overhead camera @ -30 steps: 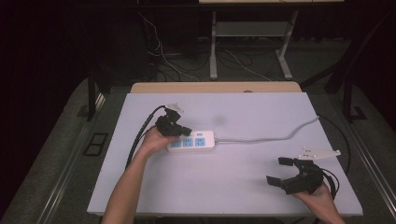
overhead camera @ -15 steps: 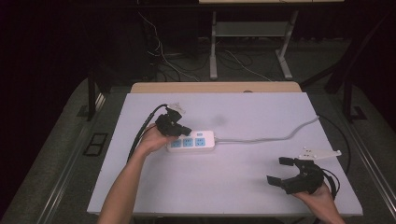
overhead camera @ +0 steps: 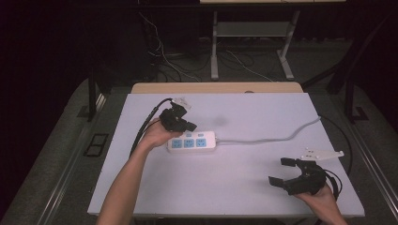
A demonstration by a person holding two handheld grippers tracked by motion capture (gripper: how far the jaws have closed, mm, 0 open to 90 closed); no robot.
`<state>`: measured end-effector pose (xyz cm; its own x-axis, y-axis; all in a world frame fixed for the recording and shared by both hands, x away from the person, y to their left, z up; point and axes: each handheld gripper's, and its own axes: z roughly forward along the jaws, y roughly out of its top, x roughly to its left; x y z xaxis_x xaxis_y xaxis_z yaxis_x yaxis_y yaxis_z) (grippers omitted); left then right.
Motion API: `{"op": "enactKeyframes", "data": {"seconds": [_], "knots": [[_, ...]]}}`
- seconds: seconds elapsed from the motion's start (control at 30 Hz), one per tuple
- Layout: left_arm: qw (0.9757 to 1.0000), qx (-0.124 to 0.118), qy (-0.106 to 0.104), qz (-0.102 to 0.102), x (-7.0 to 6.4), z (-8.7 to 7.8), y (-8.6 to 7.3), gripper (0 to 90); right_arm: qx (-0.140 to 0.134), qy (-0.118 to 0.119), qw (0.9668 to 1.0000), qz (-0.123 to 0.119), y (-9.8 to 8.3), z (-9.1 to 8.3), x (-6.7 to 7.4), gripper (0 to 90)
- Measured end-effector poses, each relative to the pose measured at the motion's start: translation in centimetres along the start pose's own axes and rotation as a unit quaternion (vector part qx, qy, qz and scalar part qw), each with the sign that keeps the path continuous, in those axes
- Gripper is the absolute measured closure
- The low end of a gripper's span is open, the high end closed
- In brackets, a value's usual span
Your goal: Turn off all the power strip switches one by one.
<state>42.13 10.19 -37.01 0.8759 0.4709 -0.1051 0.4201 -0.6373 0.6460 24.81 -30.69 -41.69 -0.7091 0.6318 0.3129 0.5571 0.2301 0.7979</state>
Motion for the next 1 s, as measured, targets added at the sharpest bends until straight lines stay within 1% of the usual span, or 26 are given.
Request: {"op": "enactKeyframes", "data": {"seconds": [0.13, 0.3, 0.37, 0.47, 0.7, 0.77, 0.9, 0.93, 1.0], "knots": [[1.0000, 0.001, -0.002, 0.007, -0.2, 0.0, 0.7, 89.3, 0.002, 0.001, 1.0000, 0.000, 0.0, 0.1, 0.0, 0.4], [1.0000, 0.002, -0.002, 0.007, -0.3, 0.6, 1.1, 89.3, 0.002, 0.002, 1.0000, 0.000, 0.0, 0.0, 0.0, 0.4], [1.0000, 0.004, -0.002, 0.007, -0.3, 0.9, 1.1, 89.3, 0.001, 0.002, 1.0000, 0.000, 0.0, 0.0, 0.0, 0.4], [0.9999, 0.013, -0.003, 0.011, -0.3, 1.5, 1.1, 89.3, 0.000, 0.002, 1.0000, 0.000, 0.0, -0.1, -0.1, 0.4], [0.9998, 0.016, -0.007, 0.006, -0.3, 2.7, 0.9, 89.3, 0.003, 0.002, 1.0000, 0.000, 0.0, 0.0, 0.0, 0.4], [0.9997, 0.020, -0.007, 0.009, -0.2, 2.9, 0.9, 89.3, 0.002, 0.002, 1.0000, -0.001, 0.0, 0.0, 0.0, 0.4], [0.9997, 0.023, -0.006, 0.004, -0.2, 3.5, 0.8, 89.3, 0.003, 0.002, 1.0000, -0.001, 0.0, 0.0, 0.0, 0.4], [0.9996, 0.028, -0.006, 0.008, -0.1, 3.6, 0.7, 89.3, 0.003, 0.002, 1.0000, -0.001, 0.0, 0.0, 0.0, 0.4], [0.9996, 0.028, -0.006, 0.006, -0.1, 3.9, 0.7, 89.3, 0.003, 0.002, 1.0000, -0.002, 0.0, 0.0, 0.0, 0.4]]}}
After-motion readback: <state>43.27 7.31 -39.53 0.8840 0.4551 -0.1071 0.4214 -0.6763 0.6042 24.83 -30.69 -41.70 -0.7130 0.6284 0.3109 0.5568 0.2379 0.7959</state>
